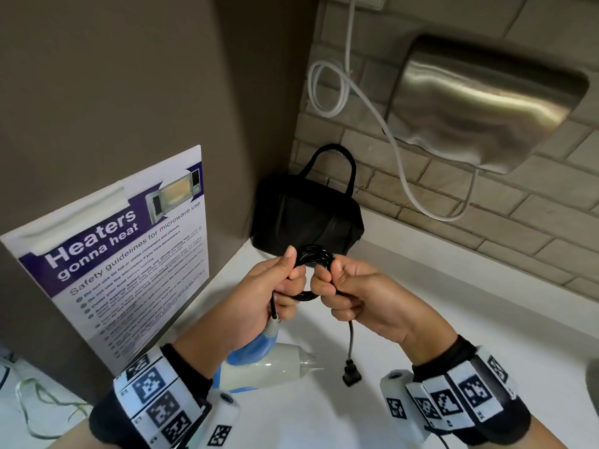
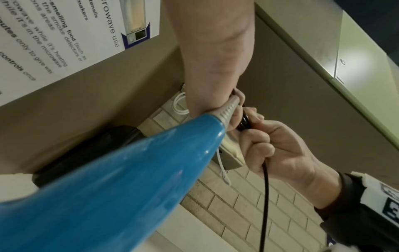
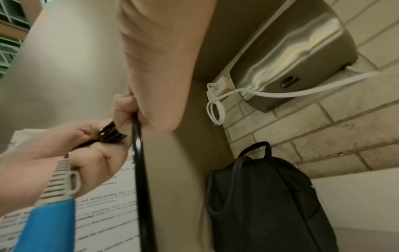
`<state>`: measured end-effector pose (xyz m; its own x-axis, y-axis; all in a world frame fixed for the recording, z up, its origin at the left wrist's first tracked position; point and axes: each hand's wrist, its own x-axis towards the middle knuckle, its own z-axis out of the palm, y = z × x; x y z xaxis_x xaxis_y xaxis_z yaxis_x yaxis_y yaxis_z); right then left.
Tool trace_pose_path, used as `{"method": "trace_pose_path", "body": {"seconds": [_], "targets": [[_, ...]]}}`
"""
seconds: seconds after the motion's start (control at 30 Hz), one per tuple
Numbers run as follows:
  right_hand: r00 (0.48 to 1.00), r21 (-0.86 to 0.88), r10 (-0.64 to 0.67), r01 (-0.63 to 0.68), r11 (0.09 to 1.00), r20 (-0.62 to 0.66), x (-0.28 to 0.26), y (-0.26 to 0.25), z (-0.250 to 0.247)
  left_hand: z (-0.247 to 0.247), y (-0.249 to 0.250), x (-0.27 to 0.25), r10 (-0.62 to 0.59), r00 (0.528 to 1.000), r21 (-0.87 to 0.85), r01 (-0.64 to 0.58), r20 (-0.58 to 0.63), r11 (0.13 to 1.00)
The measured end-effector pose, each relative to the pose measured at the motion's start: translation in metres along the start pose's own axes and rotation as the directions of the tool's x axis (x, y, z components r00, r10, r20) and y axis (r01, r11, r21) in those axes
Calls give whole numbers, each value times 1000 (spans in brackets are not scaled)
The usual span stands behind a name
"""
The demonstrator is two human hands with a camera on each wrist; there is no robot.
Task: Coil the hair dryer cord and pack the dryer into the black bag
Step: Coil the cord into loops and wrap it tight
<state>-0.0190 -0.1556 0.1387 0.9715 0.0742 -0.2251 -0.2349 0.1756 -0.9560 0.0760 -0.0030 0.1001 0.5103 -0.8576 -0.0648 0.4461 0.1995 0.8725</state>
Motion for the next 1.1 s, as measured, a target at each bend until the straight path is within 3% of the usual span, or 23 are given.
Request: {"method": "trace_pose_path", "body": {"seconds": [0.2, 0.37, 0.47, 0.63, 0.77, 0.83, 0.9, 0.97, 1.1], "targets": [[997, -65, -65, 62, 996, -47, 0, 5, 2, 0, 0, 1, 31, 999, 73, -31, -8, 997], [996, -158, -58, 46, 986, -72, -4, 4, -7, 0, 3, -4, -24, 992, 173, 2, 123, 985], [996, -57, -24, 19, 998, -86, -4, 5, -9, 2, 4, -4, -35, 989, 147, 14, 141, 989], [995, 236, 27, -3, 972, -101, 1, 6, -12, 4, 6, 2, -105, 987, -44, 111, 120, 993], [989, 288, 41, 1, 957, -140, 5, 11, -10, 2, 2, 0, -83, 992, 8, 83, 90, 997], [985, 91, -9, 26, 995, -174, 6, 13, -10, 1, 2, -1, -72, 997, 31, 71, 35, 997], [975, -240, -81, 30, 970, -207, 4, 14, -14, -1, 4, -3, -63, 998, -13, 63, -18, 998], [971, -518, -121, -3, 855, -207, -2, 14, -22, -6, 7, -3, -60, 997, -91, 55, -57, 994], [981, -862, -78, -115, 495, -175, -7, 20, -45, -12, 10, -6, -63, 997, -115, 57, -50, 992]]}}
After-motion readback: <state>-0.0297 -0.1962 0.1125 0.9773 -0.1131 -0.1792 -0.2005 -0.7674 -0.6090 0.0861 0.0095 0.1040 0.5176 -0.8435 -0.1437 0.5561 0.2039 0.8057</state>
